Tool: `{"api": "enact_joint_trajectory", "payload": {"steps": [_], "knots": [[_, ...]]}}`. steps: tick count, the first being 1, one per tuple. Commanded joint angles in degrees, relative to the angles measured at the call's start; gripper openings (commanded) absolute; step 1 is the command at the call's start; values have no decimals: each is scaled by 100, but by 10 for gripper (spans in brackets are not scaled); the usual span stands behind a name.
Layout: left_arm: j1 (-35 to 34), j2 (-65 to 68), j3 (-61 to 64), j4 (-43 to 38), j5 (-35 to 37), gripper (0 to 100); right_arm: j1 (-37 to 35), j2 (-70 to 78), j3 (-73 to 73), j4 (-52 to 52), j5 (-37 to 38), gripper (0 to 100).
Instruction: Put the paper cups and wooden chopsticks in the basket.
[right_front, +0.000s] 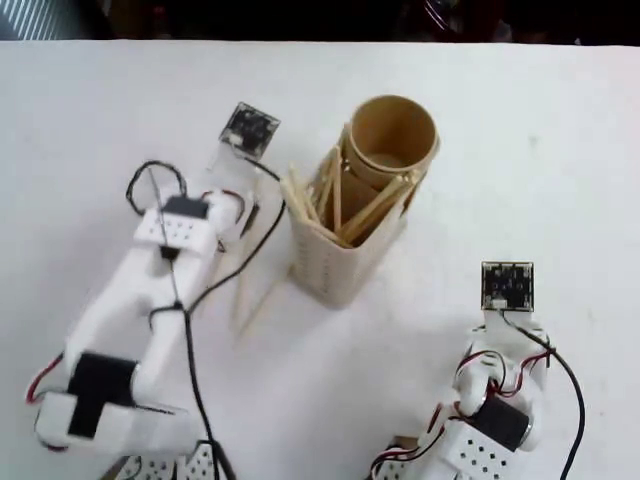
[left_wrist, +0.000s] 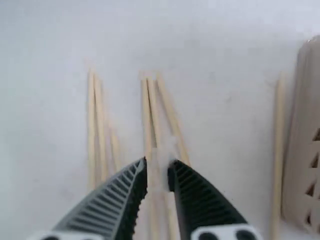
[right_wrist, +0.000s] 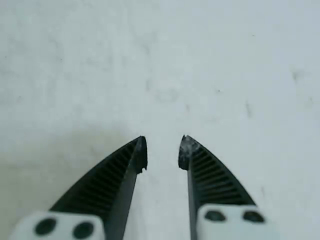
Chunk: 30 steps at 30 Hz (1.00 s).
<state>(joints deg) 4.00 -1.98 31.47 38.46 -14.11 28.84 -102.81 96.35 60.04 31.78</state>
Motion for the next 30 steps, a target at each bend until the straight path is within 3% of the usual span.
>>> {"api": "enact_joint_trajectory", "payload": {"steps": [1,8,13,17,25,30], "knots": [[48,602,-1099,730,79,142,66,-48,53,-101,26,113],[418,831,-1354,1213,-686,146,57,-48,53,-101,26,113],[646,840,-1380,1468,-747,151,66,-48,53,-101,26,113],[655,831,-1451,1776,-1143,203,66,-48,53,-101,26,113],[374,831,-1547,3446,-1037,209,57,-48,53,-101,26,113],[365,831,-747,2989,-905,214,57,-48,53,-101,26,113]]}}
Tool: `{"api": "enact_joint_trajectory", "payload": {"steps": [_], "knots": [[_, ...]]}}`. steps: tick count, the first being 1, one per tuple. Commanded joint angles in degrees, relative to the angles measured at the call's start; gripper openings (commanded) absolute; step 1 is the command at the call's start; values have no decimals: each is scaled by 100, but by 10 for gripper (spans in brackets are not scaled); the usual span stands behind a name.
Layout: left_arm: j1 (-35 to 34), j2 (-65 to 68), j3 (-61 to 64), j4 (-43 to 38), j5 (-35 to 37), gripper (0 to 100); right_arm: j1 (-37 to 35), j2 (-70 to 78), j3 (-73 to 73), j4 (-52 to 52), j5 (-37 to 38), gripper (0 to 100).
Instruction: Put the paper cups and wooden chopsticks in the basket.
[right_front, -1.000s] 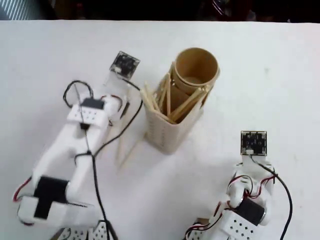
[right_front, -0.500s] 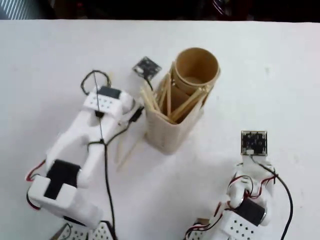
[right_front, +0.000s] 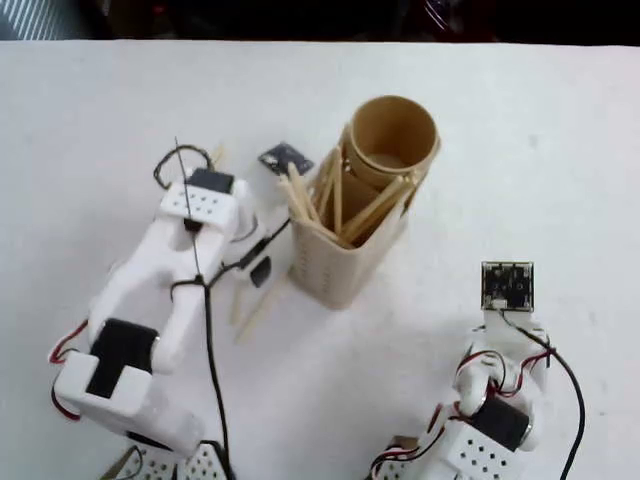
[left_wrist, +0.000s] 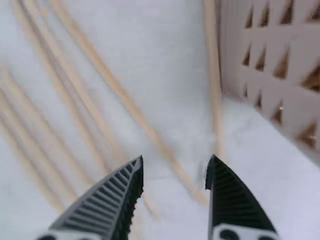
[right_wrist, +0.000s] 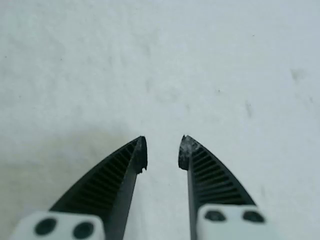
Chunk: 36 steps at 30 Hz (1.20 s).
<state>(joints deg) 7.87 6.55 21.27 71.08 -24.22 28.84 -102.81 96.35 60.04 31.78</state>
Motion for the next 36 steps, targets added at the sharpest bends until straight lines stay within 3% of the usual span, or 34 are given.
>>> {"api": "enact_joint_trajectory", "payload": {"steps": [1,12,21,29,36], "knots": [[-22,-13,413,-404,70,214,66,-48,53,-101,26,113],[22,-22,967,-756,-141,210,66,-48,53,-101,26,113],[-716,-75,448,-659,703,161,66,-48,53,-101,26,113],[-734,-110,624,-378,325,158,66,-48,53,-101,26,113],[-585,-2176,2277,-958,-26,157,66,-48,53,-101,26,113]]}}
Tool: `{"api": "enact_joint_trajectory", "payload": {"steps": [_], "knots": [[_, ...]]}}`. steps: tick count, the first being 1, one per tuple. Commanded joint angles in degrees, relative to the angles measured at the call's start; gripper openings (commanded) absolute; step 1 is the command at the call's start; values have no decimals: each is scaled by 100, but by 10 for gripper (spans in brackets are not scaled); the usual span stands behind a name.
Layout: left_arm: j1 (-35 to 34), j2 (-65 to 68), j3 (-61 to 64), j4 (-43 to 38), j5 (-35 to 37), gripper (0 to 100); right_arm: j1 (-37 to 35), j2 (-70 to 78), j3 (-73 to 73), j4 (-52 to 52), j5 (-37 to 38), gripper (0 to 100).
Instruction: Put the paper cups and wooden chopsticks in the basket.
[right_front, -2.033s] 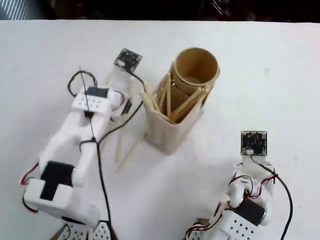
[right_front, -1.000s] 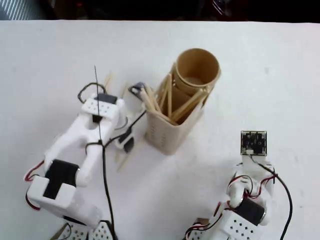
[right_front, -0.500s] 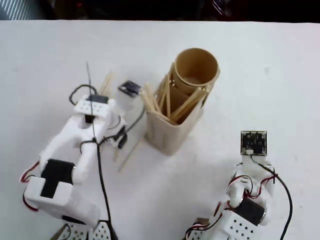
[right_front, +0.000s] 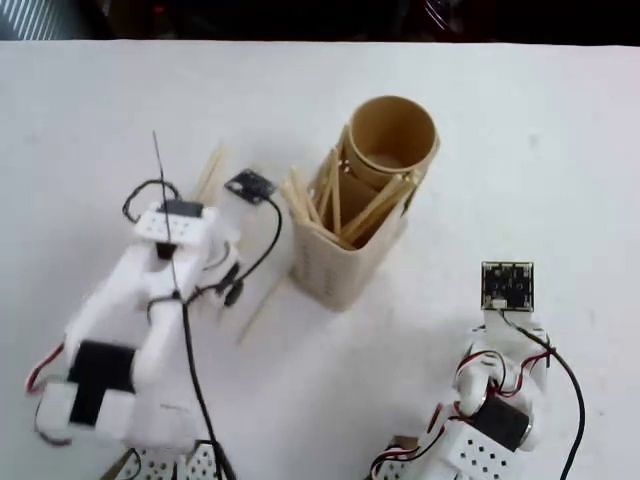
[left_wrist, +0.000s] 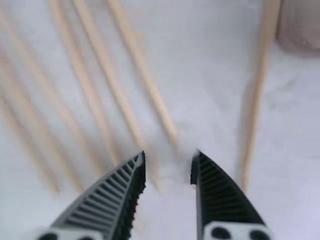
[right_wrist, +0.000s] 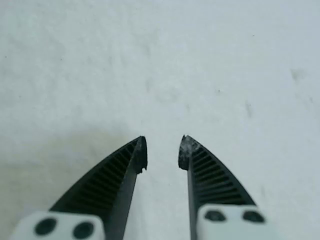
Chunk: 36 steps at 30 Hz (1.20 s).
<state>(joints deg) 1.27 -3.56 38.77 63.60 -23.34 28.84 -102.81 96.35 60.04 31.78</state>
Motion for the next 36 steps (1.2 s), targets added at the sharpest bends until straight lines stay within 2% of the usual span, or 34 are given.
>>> {"api": "enact_joint_trajectory", "payload": {"steps": [1,5,10,15,20,27,33,36], "knots": [[136,-1525,695,-176,-158,158,66,-48,53,-101,26,113],[549,-2413,1011,167,-211,159,66,-48,53,-101,26,113],[1349,-2237,1029,123,-44,158,66,-48,53,-101,26,113],[1420,-1587,1046,-431,18,158,57,-48,53,-101,26,113],[1420,-1332,1002,-545,299,158,66,-48,53,-101,26,113],[927,-1358,870,-510,440,158,66,-48,53,-101,26,113],[57,-1385,615,-510,1248,158,66,-48,53,-101,26,113],[-110,-1385,571,-466,1749,158,66,-48,53,-101,26,113]]}}
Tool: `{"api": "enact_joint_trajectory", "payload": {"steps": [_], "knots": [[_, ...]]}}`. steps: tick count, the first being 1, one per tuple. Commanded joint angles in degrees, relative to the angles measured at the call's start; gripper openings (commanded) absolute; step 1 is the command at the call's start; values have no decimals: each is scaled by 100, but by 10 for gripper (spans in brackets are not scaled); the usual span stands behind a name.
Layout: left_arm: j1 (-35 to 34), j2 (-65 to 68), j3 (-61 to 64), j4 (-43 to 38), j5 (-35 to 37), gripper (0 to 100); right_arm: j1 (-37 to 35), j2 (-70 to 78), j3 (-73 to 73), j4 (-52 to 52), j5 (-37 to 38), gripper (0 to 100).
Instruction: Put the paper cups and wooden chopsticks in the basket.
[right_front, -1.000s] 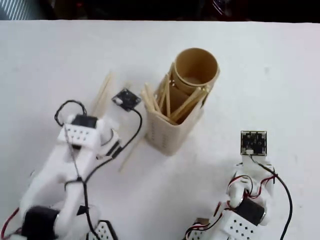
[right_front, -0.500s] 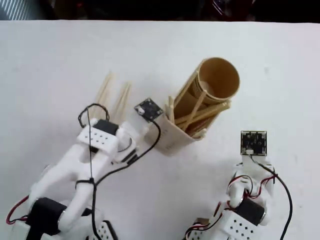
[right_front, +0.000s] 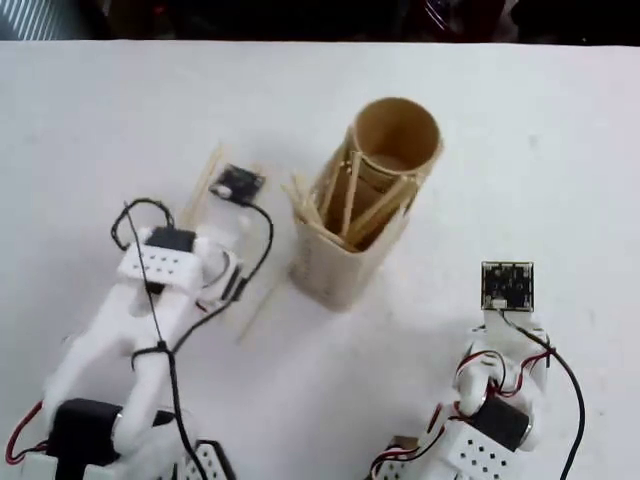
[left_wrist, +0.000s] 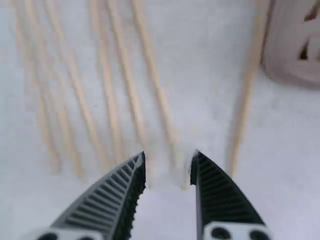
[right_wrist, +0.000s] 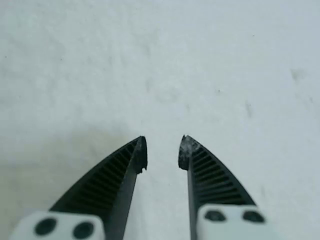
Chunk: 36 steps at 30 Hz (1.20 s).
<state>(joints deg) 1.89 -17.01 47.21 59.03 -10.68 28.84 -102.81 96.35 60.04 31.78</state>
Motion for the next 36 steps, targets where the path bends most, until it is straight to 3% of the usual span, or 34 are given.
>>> {"api": "enact_joint_trajectory", "payload": {"steps": [1,6,11,19,22,28,32,36], "knots": [[-180,-40,-273,132,721,158,66,-48,53,-101,26,113],[-163,4,-273,510,1064,143,57,-48,53,-101,26,113],[295,4,-264,1187,1064,19,57,-48,53,-101,26,113],[1051,13,-255,1257,563,149,66,-48,53,-101,26,113],[725,-22,-211,932,545,138,66,-48,53,-101,26,113],[-611,-13,-466,-202,431,35,66,-48,53,-101,26,113],[-1051,22,-949,-853,220,89,66,-48,53,-101,26,113],[-1042,31,-1495,-914,316,159,66,-48,53,-101,26,113]]}}
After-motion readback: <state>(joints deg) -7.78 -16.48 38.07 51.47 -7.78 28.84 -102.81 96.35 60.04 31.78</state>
